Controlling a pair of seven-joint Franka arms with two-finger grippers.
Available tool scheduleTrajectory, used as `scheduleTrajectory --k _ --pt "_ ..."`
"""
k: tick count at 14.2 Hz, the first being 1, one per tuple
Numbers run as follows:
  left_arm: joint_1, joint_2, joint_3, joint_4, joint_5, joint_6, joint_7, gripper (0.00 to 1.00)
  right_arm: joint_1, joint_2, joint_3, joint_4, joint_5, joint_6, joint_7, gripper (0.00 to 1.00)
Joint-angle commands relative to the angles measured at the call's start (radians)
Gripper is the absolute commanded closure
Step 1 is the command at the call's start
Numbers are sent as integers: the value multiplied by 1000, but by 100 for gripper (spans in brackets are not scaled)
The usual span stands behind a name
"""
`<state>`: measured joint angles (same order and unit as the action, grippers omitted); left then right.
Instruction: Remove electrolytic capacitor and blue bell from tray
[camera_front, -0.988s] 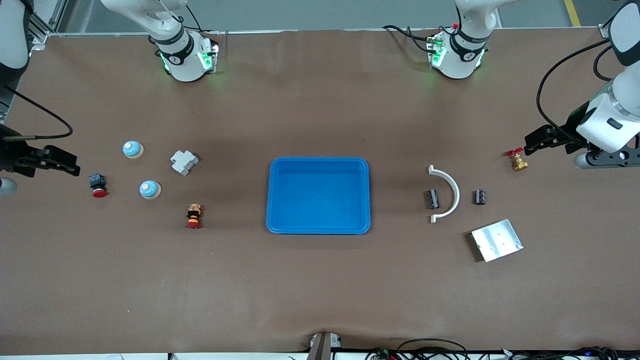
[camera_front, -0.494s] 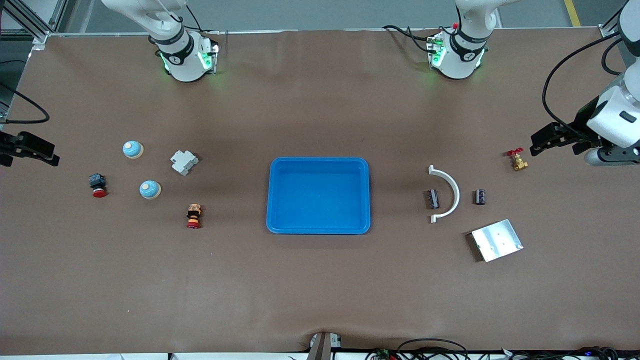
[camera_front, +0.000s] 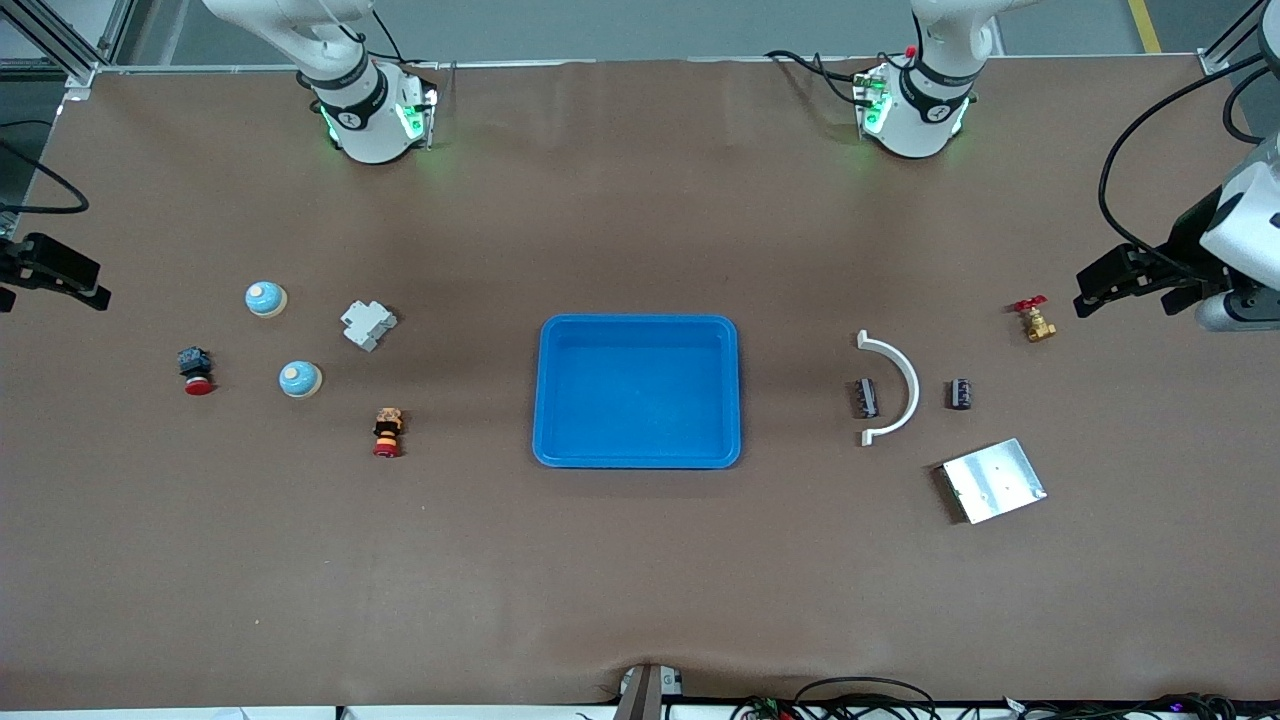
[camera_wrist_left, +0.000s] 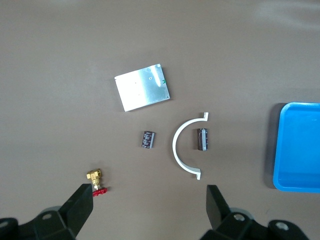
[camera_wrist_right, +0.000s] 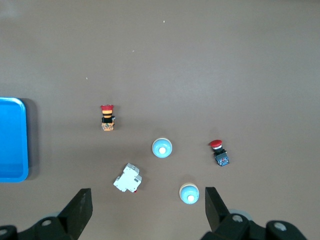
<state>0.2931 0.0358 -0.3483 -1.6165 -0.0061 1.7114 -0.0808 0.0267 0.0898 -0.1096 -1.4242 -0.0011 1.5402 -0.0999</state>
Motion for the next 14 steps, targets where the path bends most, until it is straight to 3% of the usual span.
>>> scheduleTrajectory --k 1,10,14 --pt "11 30 -4 33 -3 -18 4 0 -1 -71 5 -76 12 -2 -1 0" --pt "0 35 -6 33 0 -18 1 0 -7 -91 11 -81 6 -11 5 0" --pt "-9 32 -4 33 0 -18 0 0 -27 -117 76 -100 -5 -12 8 0"
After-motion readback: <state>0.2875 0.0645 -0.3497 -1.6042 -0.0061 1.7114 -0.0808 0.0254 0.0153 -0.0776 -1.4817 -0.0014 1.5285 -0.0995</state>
